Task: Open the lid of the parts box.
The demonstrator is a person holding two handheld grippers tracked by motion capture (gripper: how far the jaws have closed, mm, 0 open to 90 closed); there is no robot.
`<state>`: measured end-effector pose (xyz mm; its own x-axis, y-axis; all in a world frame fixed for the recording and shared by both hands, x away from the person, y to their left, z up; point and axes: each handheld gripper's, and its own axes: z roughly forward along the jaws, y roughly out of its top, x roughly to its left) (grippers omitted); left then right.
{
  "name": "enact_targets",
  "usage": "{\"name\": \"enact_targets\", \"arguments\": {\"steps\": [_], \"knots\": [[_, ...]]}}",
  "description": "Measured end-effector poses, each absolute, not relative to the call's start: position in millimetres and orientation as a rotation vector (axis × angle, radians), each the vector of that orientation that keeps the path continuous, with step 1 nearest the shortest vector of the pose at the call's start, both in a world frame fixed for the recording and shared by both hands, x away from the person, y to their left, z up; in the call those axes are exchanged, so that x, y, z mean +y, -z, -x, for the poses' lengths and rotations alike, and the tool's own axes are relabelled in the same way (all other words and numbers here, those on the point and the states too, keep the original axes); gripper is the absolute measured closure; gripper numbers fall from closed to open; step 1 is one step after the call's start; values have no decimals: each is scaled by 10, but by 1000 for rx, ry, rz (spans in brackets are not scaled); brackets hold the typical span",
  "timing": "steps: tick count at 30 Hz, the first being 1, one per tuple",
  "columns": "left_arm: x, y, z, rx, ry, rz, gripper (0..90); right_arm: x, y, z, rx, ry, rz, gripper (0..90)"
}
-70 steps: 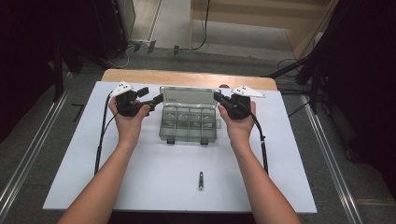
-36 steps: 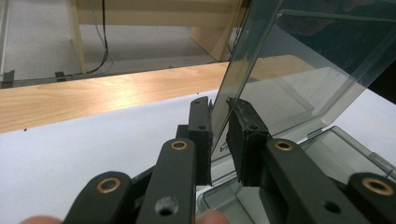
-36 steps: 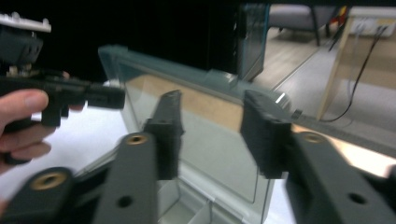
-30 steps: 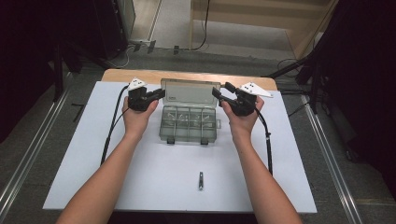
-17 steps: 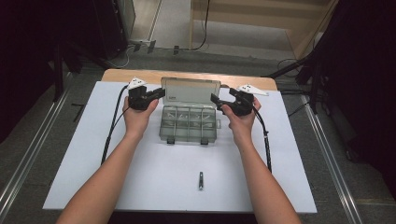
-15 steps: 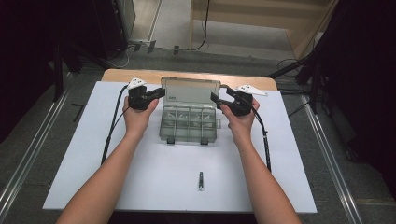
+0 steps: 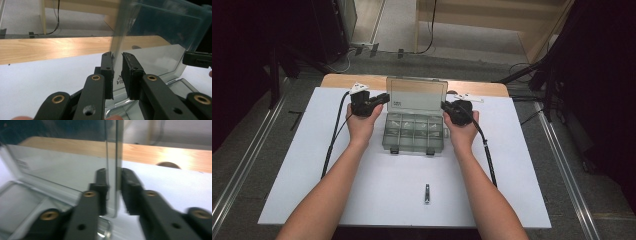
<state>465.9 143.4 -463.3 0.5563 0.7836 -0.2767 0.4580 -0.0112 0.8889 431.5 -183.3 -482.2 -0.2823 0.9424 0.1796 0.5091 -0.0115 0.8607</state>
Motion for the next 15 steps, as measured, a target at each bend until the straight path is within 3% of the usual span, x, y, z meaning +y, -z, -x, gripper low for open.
{"name": "enact_targets", "arguments": {"steps": [9,12,15], "knots": [[1380,4683,-4659,1060,-382,-1680,779,-1874,4834,-4355,1837,-1245,-1503,872],[1377,4656,-4635,1078,-449,-1682,691,-1877,4836,-4362,1835,-1247,-1505,875],[1363,4674,-4646,1098,-490,-1704,682,-1862,4833,-4363,1840,-1241,-1487,876]]}}
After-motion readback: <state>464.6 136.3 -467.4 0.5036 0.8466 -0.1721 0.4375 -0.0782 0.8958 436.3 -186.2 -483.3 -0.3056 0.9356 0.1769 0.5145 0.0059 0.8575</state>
